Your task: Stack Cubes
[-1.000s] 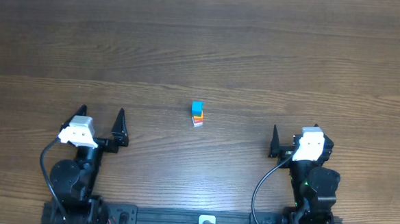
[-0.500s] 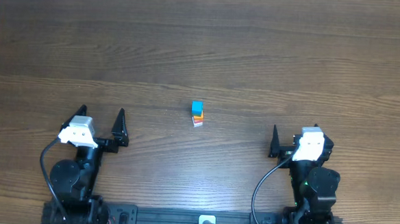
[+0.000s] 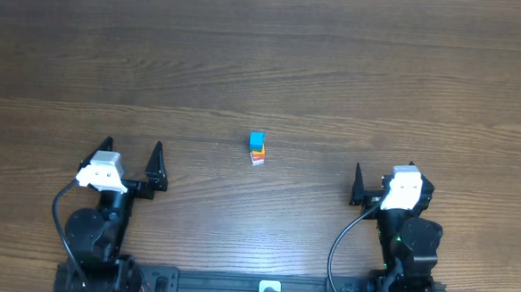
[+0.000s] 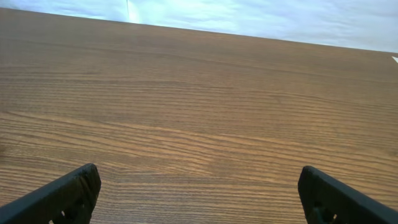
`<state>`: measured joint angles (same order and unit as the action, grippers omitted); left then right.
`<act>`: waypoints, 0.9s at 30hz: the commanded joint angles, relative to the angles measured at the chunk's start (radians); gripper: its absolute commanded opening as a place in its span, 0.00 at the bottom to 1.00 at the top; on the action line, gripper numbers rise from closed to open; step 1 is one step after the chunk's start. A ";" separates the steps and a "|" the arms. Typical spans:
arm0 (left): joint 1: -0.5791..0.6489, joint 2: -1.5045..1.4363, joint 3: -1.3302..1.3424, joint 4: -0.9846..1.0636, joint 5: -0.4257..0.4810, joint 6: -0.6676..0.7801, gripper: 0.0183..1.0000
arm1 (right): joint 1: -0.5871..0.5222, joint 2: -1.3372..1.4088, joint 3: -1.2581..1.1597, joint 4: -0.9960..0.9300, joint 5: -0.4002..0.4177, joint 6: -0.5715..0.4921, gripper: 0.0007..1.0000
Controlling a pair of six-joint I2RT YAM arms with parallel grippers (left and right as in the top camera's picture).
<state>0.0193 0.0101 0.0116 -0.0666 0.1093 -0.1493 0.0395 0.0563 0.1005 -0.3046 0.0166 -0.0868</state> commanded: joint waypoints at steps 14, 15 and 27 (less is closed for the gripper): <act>0.005 -0.004 -0.006 0.000 0.013 0.015 1.00 | -0.009 0.003 -0.009 0.005 -0.005 -0.008 0.99; 0.005 -0.004 -0.006 0.000 0.013 0.015 1.00 | -0.009 0.003 -0.009 0.005 -0.005 -0.008 0.99; 0.005 -0.004 -0.006 0.000 0.013 0.015 1.00 | -0.009 0.003 -0.011 0.031 0.087 -0.014 0.99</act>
<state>0.0193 0.0101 0.0116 -0.0666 0.1097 -0.1493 0.0395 0.0563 0.0994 -0.2966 0.0681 -0.0872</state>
